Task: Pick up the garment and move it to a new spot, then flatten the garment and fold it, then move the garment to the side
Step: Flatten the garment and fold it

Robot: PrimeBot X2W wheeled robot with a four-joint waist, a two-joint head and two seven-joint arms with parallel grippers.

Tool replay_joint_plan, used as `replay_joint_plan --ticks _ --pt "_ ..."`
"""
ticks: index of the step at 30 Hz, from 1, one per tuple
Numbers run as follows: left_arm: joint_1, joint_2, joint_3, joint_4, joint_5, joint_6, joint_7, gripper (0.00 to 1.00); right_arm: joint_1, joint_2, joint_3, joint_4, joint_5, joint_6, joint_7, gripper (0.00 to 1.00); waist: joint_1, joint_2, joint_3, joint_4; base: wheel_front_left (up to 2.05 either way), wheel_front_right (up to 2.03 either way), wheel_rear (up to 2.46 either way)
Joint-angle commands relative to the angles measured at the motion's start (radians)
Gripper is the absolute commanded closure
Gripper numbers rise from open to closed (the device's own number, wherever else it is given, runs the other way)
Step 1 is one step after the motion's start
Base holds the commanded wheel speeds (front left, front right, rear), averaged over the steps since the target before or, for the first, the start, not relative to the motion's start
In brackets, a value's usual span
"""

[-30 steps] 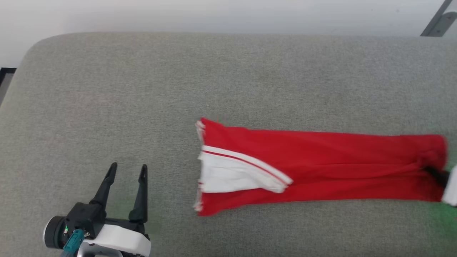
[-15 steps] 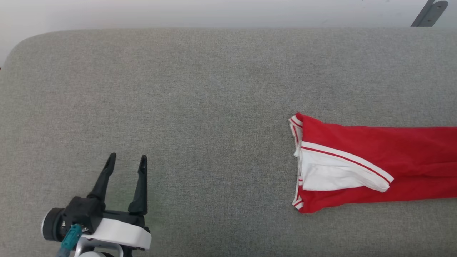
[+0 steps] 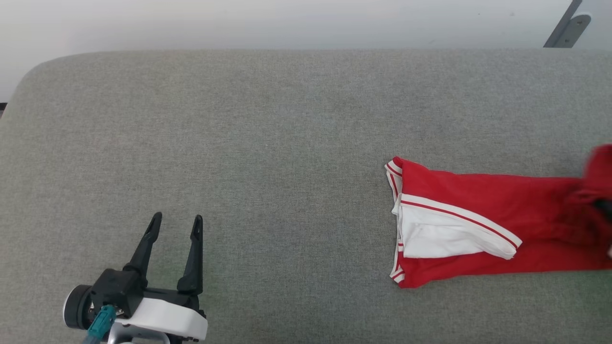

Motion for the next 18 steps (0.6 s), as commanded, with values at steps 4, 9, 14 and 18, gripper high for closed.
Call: replay_joint_plan --ticks 4,9,14,18 --pt "0.008 -0.005 0.0 -0.001 -0.006 -0.002 -0.005 0.0 0.021 0.062 0.063 -0.193 -0.064 0.0 0.074 1.0 0.0 -0.0001 -0.006 0.008 0.0 0.0 0.0" --pt "0.001 -0.013 -0.018 0.005 -0.024 -0.002 -0.005 0.0 0.0 0.135 0.108 -0.326 -0.143 0.0 0.153 1.0 0.0 -0.0001 -0.007 0.029 0.0 0.0 0.0" --pt "-0.006 -0.021 -0.041 0.002 -0.047 -0.002 -0.005 0.0 -0.03 0.199 0.14 -0.363 -0.246 0.0 0.212 1.0 0.0 -0.0001 0.001 0.057 0.0 0.0 0.0" --pt "-0.015 -0.017 -0.064 0.007 -0.067 -0.002 -0.005 0.0 -0.048 0.239 0.142 -0.341 -0.271 0.0 0.231 1.0 0.0 -0.0001 0.009 0.071 0.0 0.0 0.0"
